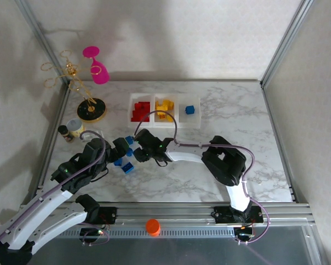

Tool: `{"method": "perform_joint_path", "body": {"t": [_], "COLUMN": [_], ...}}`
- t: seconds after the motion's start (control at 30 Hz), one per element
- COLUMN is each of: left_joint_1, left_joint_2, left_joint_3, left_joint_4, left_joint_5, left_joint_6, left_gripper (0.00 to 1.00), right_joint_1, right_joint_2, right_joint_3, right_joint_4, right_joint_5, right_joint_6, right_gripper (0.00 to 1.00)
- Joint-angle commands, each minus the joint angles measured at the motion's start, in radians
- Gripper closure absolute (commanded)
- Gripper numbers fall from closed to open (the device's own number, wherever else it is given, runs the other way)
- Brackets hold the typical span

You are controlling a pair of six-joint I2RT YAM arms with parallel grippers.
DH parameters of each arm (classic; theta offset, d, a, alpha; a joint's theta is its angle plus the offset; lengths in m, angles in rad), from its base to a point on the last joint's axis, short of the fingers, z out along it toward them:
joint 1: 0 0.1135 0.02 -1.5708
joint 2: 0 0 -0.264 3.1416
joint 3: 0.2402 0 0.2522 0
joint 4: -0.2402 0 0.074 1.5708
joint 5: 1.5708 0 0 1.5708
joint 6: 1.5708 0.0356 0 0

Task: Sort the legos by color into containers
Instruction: Pick up the lego from the center of the table, then place the lego in the container.

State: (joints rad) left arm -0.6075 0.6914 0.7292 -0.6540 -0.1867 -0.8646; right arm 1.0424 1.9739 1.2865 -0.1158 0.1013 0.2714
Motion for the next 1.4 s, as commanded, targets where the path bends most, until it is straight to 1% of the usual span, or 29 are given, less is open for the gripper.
{"method": "perform_joint_path", "body": {"t": [0.0, 0.1, 0.3, 0.47, 0.53, 0.77, 1.0, 1.07, 1.17, 1.37], "left_joint_1": [-0.005, -0.006, -0.007, -0.009, -0.009, -0.011, -0.008, -0.009, -0.009, -0.007], "left_joint_2": [0.004, 0.017, 0.079, 0.146, 0.183, 0.304, 0.39, 0.403, 0.419, 0.44], "left_joint_3": [0.037, 0.038, 0.042, 0.054, 0.067, 0.111, 0.157, 0.166, 0.171, 0.176], "left_joint_4": [0.039, 0.068, 0.135, 0.204, 0.229, 0.304, 0.321, 0.32, 0.32, 0.316], "left_joint_5": [0.048, 0.066, 0.115, 0.128, 0.132, 0.148, 0.13, 0.126, 0.116, 0.11], "left_joint_6": [0.01, 0.017, 0.027, 0.041, 0.052, 0.068, 0.097, 0.102, 0.111, 0.118], "left_gripper": [0.0, 0.0, 0.0, 0.0, 0.0, 0.01, 0.0, 0.0, 0.0, 0.0], "right_joint_1": [-0.03, -0.072, -0.206, -0.339, -0.393, -0.477, -0.548, -0.56, -0.578, -0.587], "right_joint_2": [-0.105, -0.182, -0.316, -0.334, -0.31, -0.148, 0.027, 0.072, 0.102, 0.172], "right_joint_3": [-0.054, -0.103, -0.176, -0.142, -0.104, 0.061, 0.234, 0.308, 0.328, 0.379], "right_joint_4": [0.004, -0.011, -0.066, -0.096, -0.101, -0.094, -0.089, -0.135, -0.109, -0.128], "right_joint_5": [-0.002, 0.002, 0.038, 0.09, 0.133, 0.258, 0.277, 0.317, 0.278, 0.274], "right_joint_6": [0.073, 0.112, 0.139, 0.13, 0.126, 0.101, 0.054, 0.054, 0.042, 0.044], "right_gripper": [0.61, 0.62, 0.64, 0.64, 0.64, 0.64, 0.65, 0.65, 0.64, 0.63]}}
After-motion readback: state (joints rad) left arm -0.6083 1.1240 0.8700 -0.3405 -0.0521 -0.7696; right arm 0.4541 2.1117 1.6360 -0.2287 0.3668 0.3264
